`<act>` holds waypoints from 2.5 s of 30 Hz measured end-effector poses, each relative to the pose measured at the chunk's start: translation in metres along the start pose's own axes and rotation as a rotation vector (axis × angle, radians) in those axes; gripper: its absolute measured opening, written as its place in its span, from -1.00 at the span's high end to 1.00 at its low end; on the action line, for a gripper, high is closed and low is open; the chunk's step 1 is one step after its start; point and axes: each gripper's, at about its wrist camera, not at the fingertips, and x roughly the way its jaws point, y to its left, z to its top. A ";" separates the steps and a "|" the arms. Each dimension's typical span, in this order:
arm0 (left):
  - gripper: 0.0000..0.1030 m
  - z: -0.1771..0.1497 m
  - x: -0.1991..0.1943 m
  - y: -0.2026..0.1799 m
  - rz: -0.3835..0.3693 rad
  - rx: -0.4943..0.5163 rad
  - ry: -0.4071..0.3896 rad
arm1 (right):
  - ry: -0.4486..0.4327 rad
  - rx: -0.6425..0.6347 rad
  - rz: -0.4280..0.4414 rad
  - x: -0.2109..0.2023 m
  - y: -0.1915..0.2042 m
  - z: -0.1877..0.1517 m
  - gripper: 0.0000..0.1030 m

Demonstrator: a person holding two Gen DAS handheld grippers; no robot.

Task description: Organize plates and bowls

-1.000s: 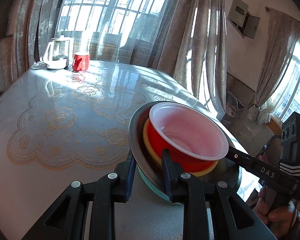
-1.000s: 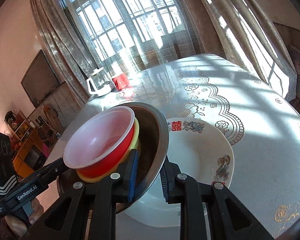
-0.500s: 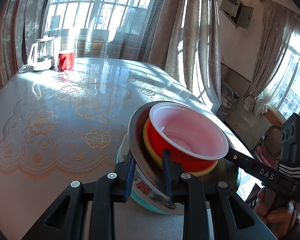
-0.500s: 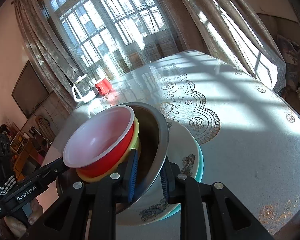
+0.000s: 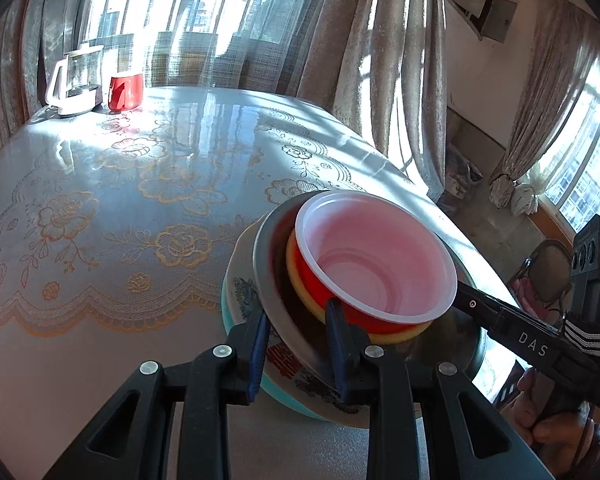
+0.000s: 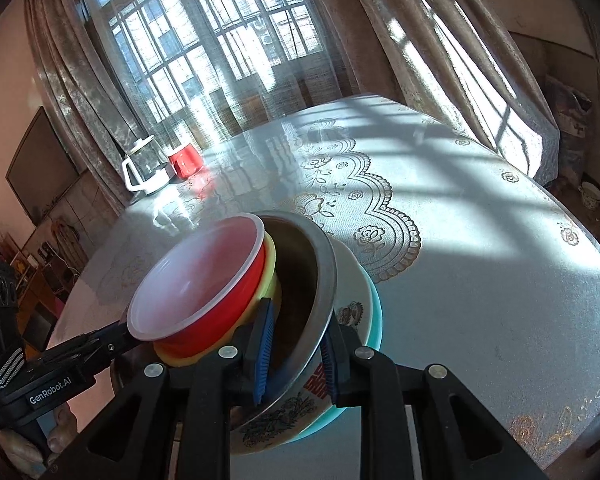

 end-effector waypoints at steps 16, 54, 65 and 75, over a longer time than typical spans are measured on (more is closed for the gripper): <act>0.42 -0.004 0.002 -0.007 0.050 -0.001 0.012 | 0.018 0.016 -0.002 0.005 -0.004 -0.002 0.57; 0.25 -0.008 -0.007 -0.012 0.097 -0.014 0.005 | -0.003 0.042 0.025 -0.008 -0.007 -0.008 0.56; 0.06 -0.010 -0.010 -0.008 0.111 -0.033 -0.003 | -0.001 0.040 0.014 -0.010 -0.005 -0.009 0.56; -0.06 -0.014 -0.017 -0.007 0.131 -0.053 -0.023 | 0.007 0.055 0.007 -0.009 -0.004 -0.011 0.56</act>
